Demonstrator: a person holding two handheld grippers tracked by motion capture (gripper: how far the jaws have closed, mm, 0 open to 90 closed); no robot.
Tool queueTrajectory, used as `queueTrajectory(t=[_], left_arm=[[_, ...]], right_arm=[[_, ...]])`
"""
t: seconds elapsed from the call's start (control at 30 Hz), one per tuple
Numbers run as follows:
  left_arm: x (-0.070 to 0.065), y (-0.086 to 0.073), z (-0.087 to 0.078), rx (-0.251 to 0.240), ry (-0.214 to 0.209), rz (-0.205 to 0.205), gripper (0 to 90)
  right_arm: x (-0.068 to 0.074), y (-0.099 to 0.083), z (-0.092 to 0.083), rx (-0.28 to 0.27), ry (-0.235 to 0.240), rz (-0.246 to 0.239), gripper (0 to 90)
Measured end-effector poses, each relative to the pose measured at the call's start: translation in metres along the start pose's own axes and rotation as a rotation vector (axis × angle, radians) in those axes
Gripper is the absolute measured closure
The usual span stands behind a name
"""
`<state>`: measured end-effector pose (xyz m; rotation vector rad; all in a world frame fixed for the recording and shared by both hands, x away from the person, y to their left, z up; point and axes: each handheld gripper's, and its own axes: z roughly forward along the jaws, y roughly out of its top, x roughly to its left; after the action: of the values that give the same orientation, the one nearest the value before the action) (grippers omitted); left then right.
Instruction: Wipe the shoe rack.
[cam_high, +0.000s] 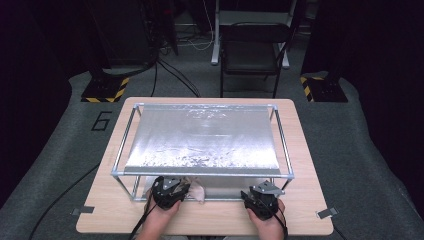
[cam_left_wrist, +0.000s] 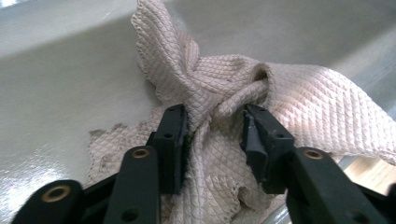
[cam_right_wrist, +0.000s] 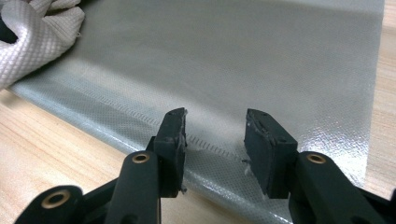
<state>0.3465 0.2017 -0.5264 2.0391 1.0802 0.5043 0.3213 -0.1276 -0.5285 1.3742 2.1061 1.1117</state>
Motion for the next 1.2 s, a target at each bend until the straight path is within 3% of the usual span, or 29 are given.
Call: queueTrajectory(t=[0.2,0.27,0.33,0.37,0.47,0.67,0.77,0.87,0.97,1.0,1.03,1.13,1.2], left_arm=[[0.013,-0.007,-0.009,0.000,0.035,-0.010,66.3],[0.018,-0.011,-0.013,-0.009,0.065,-0.021,67.3],[0.022,-0.014,-0.015,-0.026,0.072,-0.059,67.8],[0.026,-0.016,-0.019,-0.007,0.081,-0.042,68.5],[0.030,-0.020,-0.022,-0.047,0.101,-0.100,70.1],[0.041,-0.024,-0.029,-0.034,0.123,-0.109,72.9],[0.037,-0.022,-0.027,-0.028,0.136,-0.118,75.3],[0.031,-0.019,-0.022,-0.034,0.122,-0.117,75.7],[0.024,-0.014,-0.018,-0.008,0.106,-0.079,75.7],[0.018,-0.013,-0.014,-0.041,0.095,-0.096,75.8],[0.014,-0.011,-0.012,-0.042,0.096,-0.091,75.7],[0.006,-0.005,-0.008,-0.004,0.058,-0.014,75.7],[-0.002,-0.002,-0.004,-0.010,0.054,-0.028,75.7]], right_arm=[[0.000,0.000,0.000,0.000,0.004,-0.002,58.4],[0.000,0.000,0.000,0.000,0.004,-0.003,58.4],[0.000,0.000,0.000,-0.001,0.004,-0.005,58.4],[0.000,0.000,0.000,-0.001,0.005,-0.006,58.4],[0.000,0.000,0.000,-0.001,0.004,-0.006,58.4],[0.000,0.000,0.000,-0.001,0.006,-0.006,58.4],[0.000,0.000,0.000,-0.001,0.006,-0.007,58.4],[0.000,0.000,0.000,0.003,0.004,-0.005,58.4],[-0.001,0.000,0.000,0.001,0.005,-0.017,58.4],[-0.001,0.000,0.000,0.001,0.004,-0.018,58.4],[-0.001,0.000,0.000,0.000,0.003,-0.018,58.4],[-0.001,0.000,0.000,0.000,0.003,-0.018,58.3],[-0.001,0.000,0.000,0.000,0.002,-0.019,58.4]])
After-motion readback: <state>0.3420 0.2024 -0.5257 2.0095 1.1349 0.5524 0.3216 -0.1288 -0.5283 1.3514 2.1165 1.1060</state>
